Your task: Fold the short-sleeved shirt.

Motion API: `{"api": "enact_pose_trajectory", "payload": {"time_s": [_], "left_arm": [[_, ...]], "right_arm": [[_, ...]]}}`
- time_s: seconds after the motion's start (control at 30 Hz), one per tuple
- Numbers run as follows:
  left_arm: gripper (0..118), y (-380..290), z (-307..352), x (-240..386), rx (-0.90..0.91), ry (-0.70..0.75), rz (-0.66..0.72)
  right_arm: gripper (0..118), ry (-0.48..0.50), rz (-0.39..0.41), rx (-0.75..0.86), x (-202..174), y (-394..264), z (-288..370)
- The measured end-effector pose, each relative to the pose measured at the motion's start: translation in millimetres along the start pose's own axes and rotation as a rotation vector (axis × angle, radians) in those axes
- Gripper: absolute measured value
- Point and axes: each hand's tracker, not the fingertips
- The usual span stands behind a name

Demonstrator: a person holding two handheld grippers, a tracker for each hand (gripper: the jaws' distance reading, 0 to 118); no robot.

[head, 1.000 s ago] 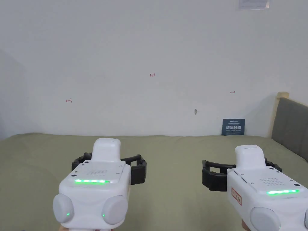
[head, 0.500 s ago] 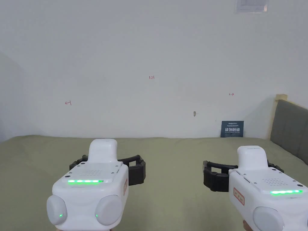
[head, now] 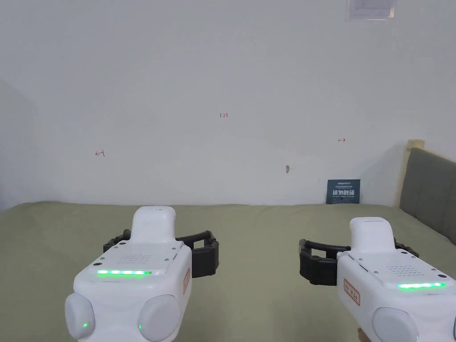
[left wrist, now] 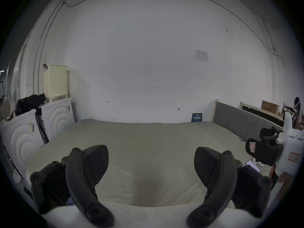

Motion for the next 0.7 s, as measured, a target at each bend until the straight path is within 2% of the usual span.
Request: {"api": "enact_pose_trajectory", "payload": {"time_s": [0.13,0.23,0.43,0.5,0.7], "left_arm": [[110,1.8,-0.1,0.7,0.016,0.019,-0.028],[110,4.7,-4.3,-2.7,-0.013,0.021,0.005],[109,-0.8,-5.8,-2.6,0.019,0.025,-0.072],[110,-0.7,-7.3,1.0,0.014,0.071,-0.054],[110,1.0,-3.7,-0.4,0.04,0.088,-0.05]], "right_arm": [[118,0.005,-0.015,-0.002,-0.5,0.3,-0.4],[118,0.011,-0.006,0.001,-2.9,1.7,0.2],[118,0.027,0.002,0.01,-8.1,4.5,1.9],[118,0.029,0.009,0.015,-9.6,6.3,2.7],[118,0.029,0.015,0.025,-9.1,10.8,4.4]]}}
